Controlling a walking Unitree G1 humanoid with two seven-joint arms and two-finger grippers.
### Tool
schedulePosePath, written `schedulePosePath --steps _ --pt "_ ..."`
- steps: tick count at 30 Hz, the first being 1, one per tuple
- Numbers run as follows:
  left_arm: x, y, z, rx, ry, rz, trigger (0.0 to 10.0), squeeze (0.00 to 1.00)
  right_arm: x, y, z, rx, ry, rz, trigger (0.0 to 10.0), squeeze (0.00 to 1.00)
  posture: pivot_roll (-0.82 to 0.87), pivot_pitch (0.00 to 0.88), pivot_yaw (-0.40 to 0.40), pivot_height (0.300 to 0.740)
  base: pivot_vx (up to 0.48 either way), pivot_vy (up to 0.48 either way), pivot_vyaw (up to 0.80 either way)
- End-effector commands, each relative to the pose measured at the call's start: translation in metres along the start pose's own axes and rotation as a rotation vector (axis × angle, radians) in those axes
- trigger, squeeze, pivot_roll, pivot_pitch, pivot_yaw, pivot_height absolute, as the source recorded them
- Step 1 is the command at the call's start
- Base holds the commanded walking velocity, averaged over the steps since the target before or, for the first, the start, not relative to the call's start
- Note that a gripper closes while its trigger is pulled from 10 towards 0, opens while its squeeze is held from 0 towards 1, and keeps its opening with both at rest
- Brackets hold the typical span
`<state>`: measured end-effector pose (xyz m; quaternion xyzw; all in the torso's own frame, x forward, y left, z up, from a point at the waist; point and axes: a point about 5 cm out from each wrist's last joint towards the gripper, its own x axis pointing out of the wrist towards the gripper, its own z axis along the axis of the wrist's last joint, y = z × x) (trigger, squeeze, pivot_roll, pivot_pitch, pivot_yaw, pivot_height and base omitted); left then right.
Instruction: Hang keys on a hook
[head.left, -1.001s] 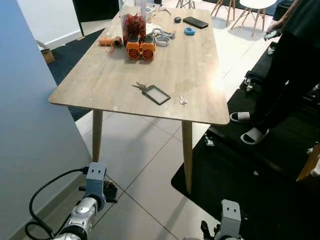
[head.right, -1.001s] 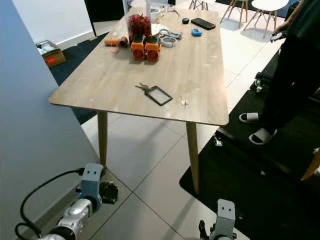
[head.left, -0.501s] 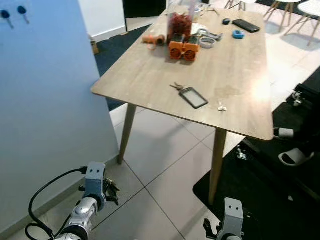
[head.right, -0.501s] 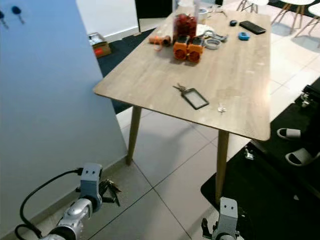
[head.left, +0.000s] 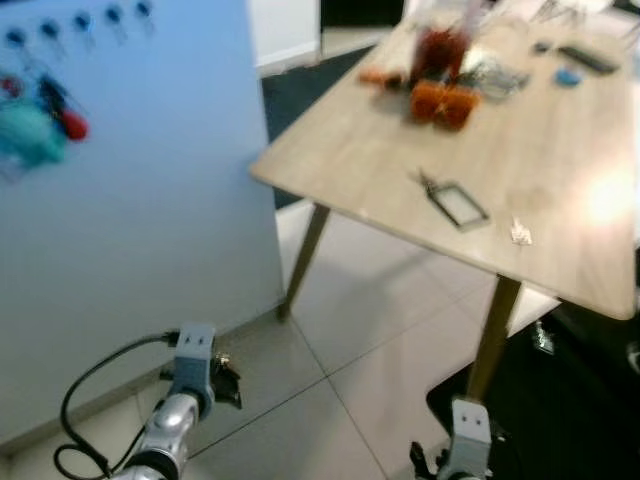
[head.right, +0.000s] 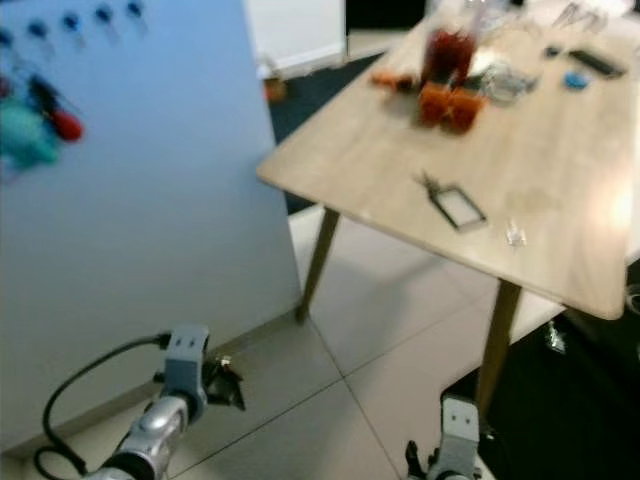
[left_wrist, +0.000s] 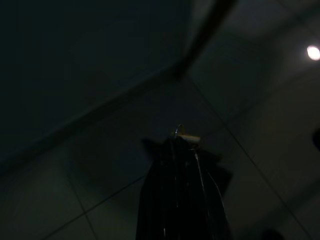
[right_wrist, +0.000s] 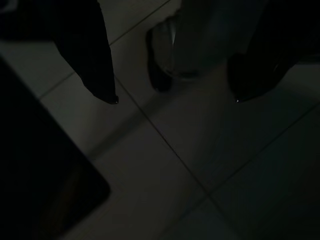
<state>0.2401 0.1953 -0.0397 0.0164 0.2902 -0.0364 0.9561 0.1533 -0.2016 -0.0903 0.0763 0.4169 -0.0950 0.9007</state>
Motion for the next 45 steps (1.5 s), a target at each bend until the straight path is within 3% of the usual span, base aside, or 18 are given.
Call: schedulePosePath --steps 1,28,45 --pt "-0.004 0.004 -0.009 0.003 0.029 0.009 10.0 0.0 0.0 0.006 -0.003 0.009 0.005 0.014 10.0 0.0 0.05 0.035 0.0 0.74 0.0 0.0 0.8" --pt "0.0 -0.003 -0.005 0.016 0.048 -0.02 10.0 0.0 0.001 0.004 0.005 0.027 -0.022 0.008 10.0 0.0 0.05 0.046 -0.006 0.74 0.0 0.0 0.78" --pt "0.002 -0.007 -0.002 0.04 0.038 -0.037 10.0 0.0 0.002 0.005 0.01 0.058 -0.056 0.012 10.0 0.0 0.05 0.044 -0.002 0.74 0.0 0.0 0.0"
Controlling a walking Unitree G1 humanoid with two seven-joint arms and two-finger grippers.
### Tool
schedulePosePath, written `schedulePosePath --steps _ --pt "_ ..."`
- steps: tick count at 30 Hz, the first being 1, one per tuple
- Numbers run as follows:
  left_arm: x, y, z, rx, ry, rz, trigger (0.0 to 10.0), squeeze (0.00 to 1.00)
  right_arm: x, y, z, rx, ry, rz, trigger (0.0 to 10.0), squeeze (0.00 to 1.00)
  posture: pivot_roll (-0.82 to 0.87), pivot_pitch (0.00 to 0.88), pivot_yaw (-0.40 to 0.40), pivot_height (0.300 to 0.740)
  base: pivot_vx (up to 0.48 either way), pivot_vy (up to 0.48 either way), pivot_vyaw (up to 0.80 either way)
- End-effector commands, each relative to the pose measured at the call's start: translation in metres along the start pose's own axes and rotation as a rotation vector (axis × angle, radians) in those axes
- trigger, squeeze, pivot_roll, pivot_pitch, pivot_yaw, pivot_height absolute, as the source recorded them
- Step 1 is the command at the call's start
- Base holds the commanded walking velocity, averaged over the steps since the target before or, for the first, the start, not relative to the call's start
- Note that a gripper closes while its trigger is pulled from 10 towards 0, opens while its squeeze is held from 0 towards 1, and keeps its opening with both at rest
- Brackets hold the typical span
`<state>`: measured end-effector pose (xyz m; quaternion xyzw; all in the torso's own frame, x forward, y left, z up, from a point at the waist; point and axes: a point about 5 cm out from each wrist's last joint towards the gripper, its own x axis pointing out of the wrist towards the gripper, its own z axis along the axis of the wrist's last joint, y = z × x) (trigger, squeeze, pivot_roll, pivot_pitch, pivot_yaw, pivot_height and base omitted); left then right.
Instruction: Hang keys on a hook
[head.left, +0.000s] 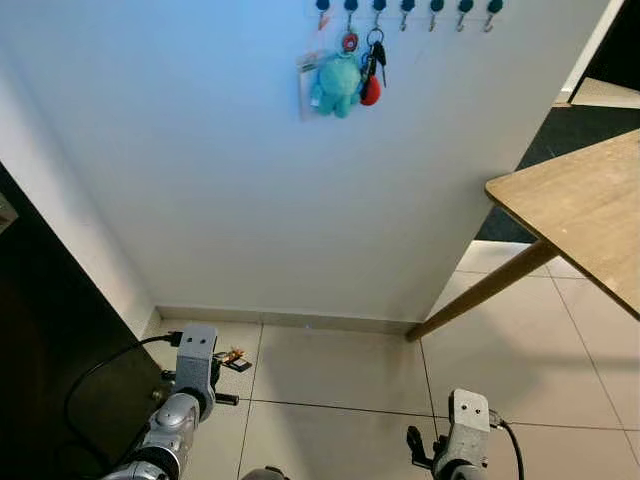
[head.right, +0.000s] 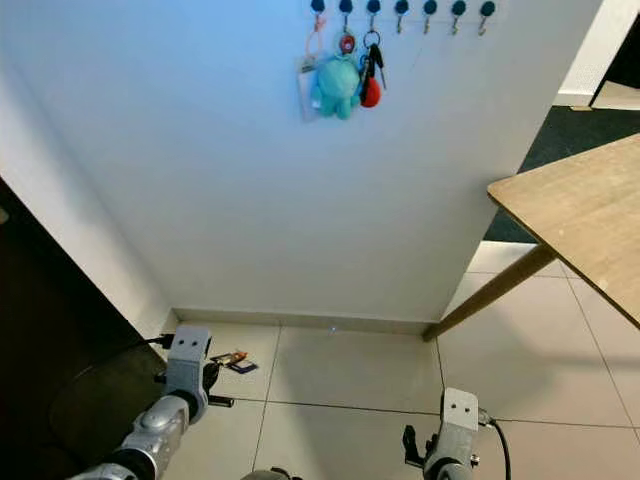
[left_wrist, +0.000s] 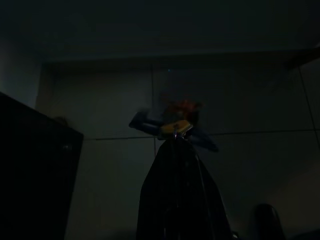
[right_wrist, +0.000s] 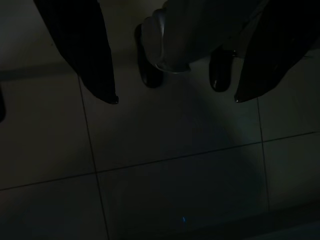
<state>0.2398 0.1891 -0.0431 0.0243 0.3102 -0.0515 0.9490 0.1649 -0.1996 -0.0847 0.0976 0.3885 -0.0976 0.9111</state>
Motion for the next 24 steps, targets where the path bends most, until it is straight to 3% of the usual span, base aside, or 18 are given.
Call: schedulePosePath --steps 1,5,9,24 --pt "0.0004 -0.0022 0.0004 0.054 0.004 -0.011 10.0 0.0 -0.0006 0.0007 -0.0019 0.015 0.0 -0.006 10.0 0.0 0.04 0.043 -0.001 0.74 0.0 0.0 0.0" --pt "0.0009 -0.0032 0.0008 0.064 0.005 -0.005 10.0 0.0 -0.0009 0.0016 -0.0031 0.018 0.002 -0.005 10.0 0.0 0.04 0.042 0.003 0.74 0.0 -0.48 0.0" --pt "0.0015 -0.0009 0.0027 0.004 -0.002 0.02 10.0 0.0 -0.0011 0.0017 -0.0037 0.021 0.003 -0.005 10.0 0.0 0.04 0.043 0.003 0.74 0.0 0.0 0.0" --pt "0.0026 -0.0006 0.006 -0.004 -0.015 0.037 10.0 0.0 -0.0007 0.0005 -0.003 0.018 0.01 -0.003 10.0 0.0 0.04 0.044 -0.004 0.74 0.0 0.0 0.0"
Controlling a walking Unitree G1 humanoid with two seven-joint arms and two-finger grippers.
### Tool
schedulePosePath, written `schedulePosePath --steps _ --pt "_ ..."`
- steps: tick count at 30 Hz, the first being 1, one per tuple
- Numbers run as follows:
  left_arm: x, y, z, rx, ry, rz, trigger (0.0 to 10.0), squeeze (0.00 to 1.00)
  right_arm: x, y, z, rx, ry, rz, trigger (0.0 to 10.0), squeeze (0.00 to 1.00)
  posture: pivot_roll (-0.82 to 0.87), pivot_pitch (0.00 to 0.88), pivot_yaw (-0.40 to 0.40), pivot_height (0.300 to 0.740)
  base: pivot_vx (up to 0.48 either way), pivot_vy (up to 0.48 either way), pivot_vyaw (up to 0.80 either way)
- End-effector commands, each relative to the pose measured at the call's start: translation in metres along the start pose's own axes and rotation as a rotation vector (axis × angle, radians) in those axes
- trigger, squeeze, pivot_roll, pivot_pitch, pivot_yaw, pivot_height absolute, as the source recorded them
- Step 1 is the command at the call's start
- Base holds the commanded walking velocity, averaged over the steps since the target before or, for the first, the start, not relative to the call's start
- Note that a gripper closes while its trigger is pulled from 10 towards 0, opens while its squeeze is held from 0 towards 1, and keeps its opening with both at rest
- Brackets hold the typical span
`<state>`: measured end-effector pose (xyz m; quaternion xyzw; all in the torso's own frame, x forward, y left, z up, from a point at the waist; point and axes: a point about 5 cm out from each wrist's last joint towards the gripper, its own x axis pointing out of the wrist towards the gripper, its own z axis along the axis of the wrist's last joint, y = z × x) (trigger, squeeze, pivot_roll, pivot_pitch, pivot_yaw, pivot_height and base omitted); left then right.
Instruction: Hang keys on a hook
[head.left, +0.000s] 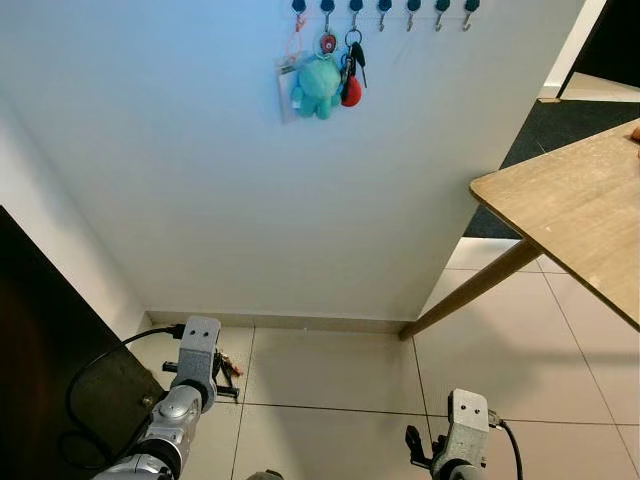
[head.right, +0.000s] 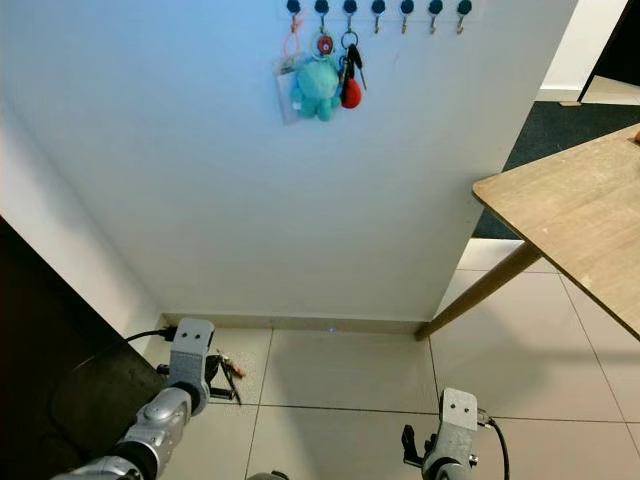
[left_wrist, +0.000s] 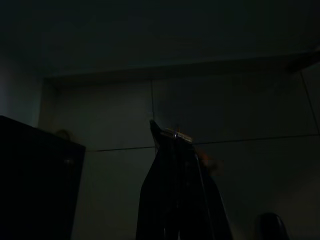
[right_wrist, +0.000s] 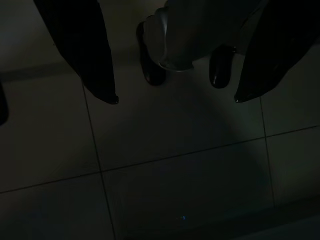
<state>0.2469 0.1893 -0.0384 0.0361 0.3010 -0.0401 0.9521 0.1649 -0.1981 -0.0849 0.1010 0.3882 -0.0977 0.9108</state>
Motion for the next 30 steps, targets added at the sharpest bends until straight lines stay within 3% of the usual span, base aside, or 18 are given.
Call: schedulePosePath --steps 1,5,9,14,30 --pt "-0.0006 -0.003 -0.0021 0.003 0.0 -0.005 10.0 0.0 -0.0008 -0.0009 -0.0029 0.011 0.011 -0.005 10.0 0.0 0.04 0.043 -0.004 0.74 0.0 0.0 0.0" --pt "-0.0007 -0.0047 -0.003 0.043 0.008 -0.019 10.0 0.0 -0.0011 -0.0008 -0.0038 0.009 0.013 -0.004 10.0 0.0 0.04 0.043 -0.004 0.74 0.0 -0.12 0.0" --pt "-0.0007 -0.0044 -0.0027 0.028 0.003 -0.008 10.0 0.0 -0.0014 -0.0013 -0.0044 0.01 0.015 -0.005 10.0 0.0 0.04 0.043 -0.002 0.74 0.0 -0.48 0.0" --pt "0.0001 -0.0008 -0.0011 -0.026 0.005 0.017 10.0 0.0 -0.0016 -0.0017 -0.0047 0.009 0.015 -0.007 10.0 0.0 0.04 0.043 -0.002 0.74 0.0 0.0 0.0" --pt "0.0023 -0.0018 0.0048 0.021 -0.004 -0.002 10.0 0.0 -0.0017 -0.0025 -0.0048 0.01 0.016 -0.01 10.0 0.0 0.03 0.023 0.007 0.74 0.0 0.0 0.0"
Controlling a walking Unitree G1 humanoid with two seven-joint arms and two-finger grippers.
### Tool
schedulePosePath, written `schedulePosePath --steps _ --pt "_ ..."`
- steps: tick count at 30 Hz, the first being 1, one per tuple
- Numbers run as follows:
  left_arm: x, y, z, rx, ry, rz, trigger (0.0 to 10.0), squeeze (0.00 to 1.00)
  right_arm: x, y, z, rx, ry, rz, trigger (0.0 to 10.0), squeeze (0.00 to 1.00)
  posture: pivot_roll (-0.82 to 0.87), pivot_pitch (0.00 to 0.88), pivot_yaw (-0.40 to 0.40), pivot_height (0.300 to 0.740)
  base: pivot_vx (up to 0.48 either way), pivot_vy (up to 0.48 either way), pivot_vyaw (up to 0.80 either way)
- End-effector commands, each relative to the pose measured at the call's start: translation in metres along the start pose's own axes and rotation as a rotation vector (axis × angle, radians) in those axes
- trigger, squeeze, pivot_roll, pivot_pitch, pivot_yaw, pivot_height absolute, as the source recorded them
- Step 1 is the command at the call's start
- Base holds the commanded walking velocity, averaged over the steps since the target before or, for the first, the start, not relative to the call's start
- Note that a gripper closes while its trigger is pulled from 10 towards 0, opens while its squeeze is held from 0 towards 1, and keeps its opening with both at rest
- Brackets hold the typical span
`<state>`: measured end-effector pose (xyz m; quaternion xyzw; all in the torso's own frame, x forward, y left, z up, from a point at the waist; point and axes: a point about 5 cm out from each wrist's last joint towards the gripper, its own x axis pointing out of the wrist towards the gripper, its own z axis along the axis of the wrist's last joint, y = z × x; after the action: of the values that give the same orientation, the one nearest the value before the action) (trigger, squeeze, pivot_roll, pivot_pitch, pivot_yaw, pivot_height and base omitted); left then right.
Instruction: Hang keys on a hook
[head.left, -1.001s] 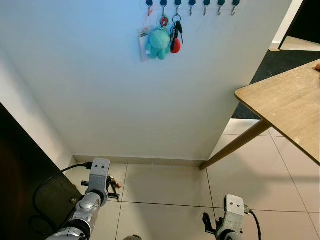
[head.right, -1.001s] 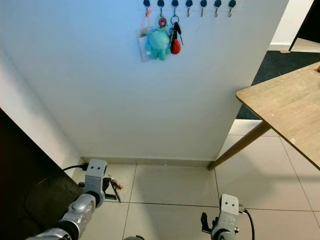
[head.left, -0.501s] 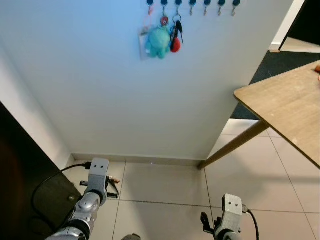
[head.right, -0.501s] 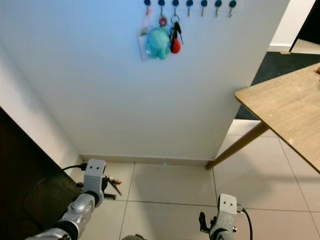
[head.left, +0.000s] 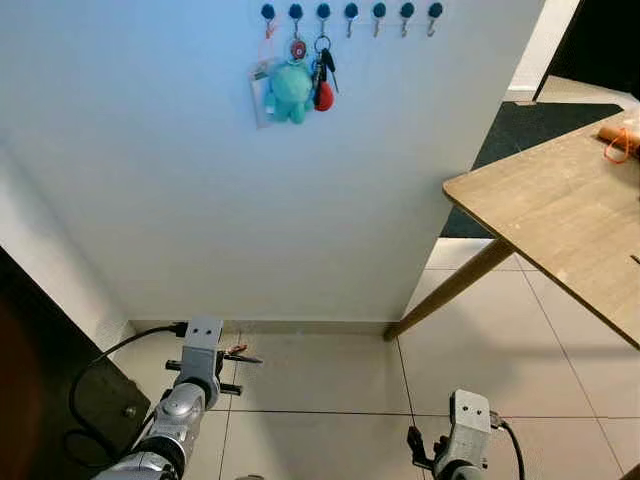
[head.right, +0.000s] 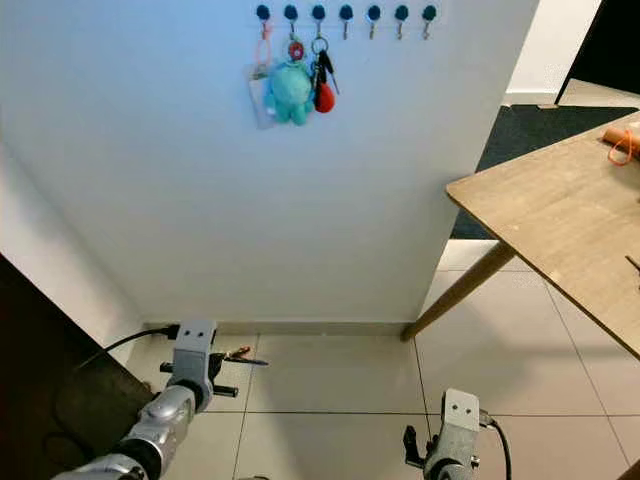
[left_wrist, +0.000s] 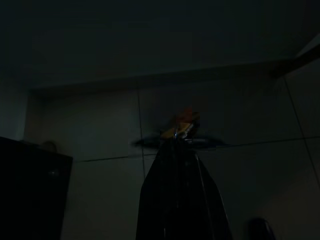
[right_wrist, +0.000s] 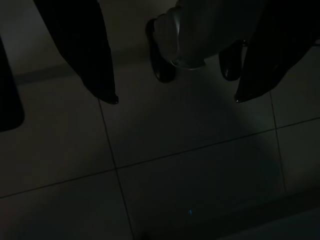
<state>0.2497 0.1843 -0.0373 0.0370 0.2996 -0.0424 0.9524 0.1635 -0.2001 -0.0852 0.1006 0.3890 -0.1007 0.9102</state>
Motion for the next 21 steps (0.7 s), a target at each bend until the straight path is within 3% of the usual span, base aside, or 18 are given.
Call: schedulePosePath --steps 1,6,9,21 --pt "0.0007 0.0009 0.0025 0.04 -0.002 -0.013 10.0 0.0 -0.0011 -0.0004 -0.0039 0.008 0.014 -0.004 10.0 0.0 0.03 0.024 0.007 0.74 0.0 -0.48 0.0" --pt "0.001 0.0006 0.0013 0.044 0.013 0.0 10.0 0.0 -0.0008 -0.0005 -0.0033 0.008 0.013 -0.004 10.0 0.0 0.03 0.028 0.007 0.74 0.0 -0.435 0.0" --pt "0.001 0.0035 0.0018 -0.012 0.009 0.028 10.0 0.0 -0.001 -0.001 -0.0036 0.007 0.014 -0.006 10.0 0.0 0.03 0.03 0.004 0.74 0.0 0.0 0.0" --pt "0.0014 0.0042 0.0022 -0.006 0.016 0.041 10.0 0.0 -0.0009 -0.001 -0.0036 0.007 0.016 -0.006 10.0 0.0 0.03 0.038 0.005 0.74 0.0 0.0 0.0"
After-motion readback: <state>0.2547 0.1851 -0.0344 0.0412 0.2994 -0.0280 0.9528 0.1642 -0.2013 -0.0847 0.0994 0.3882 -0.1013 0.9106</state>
